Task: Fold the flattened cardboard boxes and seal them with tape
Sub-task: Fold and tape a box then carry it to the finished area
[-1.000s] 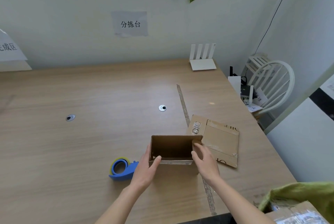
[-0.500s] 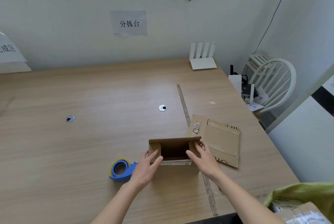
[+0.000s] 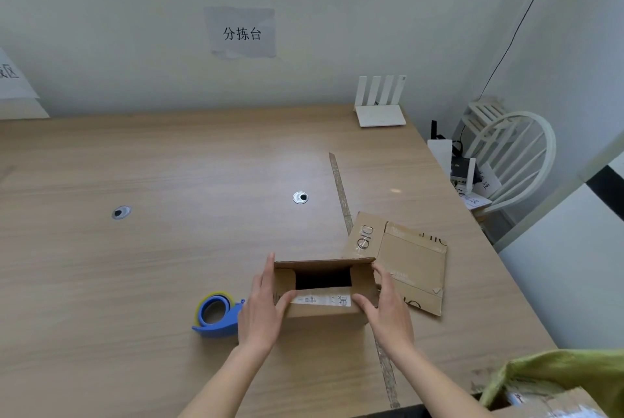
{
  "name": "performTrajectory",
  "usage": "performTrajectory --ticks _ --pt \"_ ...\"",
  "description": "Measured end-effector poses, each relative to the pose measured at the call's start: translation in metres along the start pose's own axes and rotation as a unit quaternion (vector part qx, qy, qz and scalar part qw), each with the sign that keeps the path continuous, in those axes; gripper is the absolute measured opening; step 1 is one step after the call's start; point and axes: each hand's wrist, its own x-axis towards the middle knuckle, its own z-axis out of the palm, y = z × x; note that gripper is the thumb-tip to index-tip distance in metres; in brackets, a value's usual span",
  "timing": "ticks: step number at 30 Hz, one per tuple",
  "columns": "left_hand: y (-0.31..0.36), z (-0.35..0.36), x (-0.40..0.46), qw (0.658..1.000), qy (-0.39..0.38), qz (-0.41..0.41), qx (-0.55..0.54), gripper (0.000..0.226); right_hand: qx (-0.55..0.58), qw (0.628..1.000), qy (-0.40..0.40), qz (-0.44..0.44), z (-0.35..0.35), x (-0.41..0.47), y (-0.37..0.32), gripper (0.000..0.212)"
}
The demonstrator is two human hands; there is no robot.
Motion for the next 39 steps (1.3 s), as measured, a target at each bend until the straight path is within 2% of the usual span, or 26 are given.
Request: performTrajectory --ticks 3,4,7,10,13,17,23,27,30,34,39 --pt "0.0 -0.002 0.008 1.0 -0.006 0.007 -0.019 0.076 -0.036 0.999 0.012 -0.036 -0.002 0.009 -0.005 0.091" --pt "-0.001 -0.002 0.011 1.0 -0.006 0.006 -0.029 0.069 -0.068 0.996 0.007 -0.054 -0.002 0.011 -0.005 0.086" --pt "-0.004 0.0 0.012 0.999 -0.017 0.025 -0.016 0.049 -0.158 0.98 0.001 -0.12 0.002 0.016 0.004 0.05" --pt "-0.012 0.006 0.006 0.998 -0.043 0.038 0.014 0.055 -0.187 0.972 0.001 -0.142 0.011 0.015 0.012 0.054" --pt "-0.018 0.01 0.004 0.998 -0.042 0.045 0.001 0.058 -0.188 0.971 -0.041 -0.142 0.019 0.016 0.011 0.054" --pt "-0.021 0.011 0.0 0.997 -0.048 0.058 0.01 0.06 -0.253 0.955 -0.061 -0.14 0.025 0.017 0.001 0.056" --pt "-0.032 0.011 0.002 0.993 -0.08 0.088 0.01 0.062 -0.262 0.95 -0.085 -0.146 0.033 0.02 -0.004 0.073" --pt "-0.058 -0.002 -0.002 0.998 -0.038 0.044 -0.018 0.063 -0.245 0.954 -0.088 -0.149 0.033 0.023 -0.005 0.073" --pt "-0.098 -0.006 -0.011 0.997 -0.028 -0.016 0.069 0.067 -0.241 0.955 -0.094 -0.147 0.033 0.019 -0.007 0.066" --pt "-0.137 0.002 -0.012 0.978 -0.077 -0.04 0.187 0.081 -0.244 0.951 -0.114 -0.154 0.035 0.02 -0.008 0.066" --pt "-0.147 0.022 0.003 0.963 -0.111 -0.037 0.244 0.084 -0.223 0.951 -0.132 -0.171 0.04 0.021 -0.006 0.069"
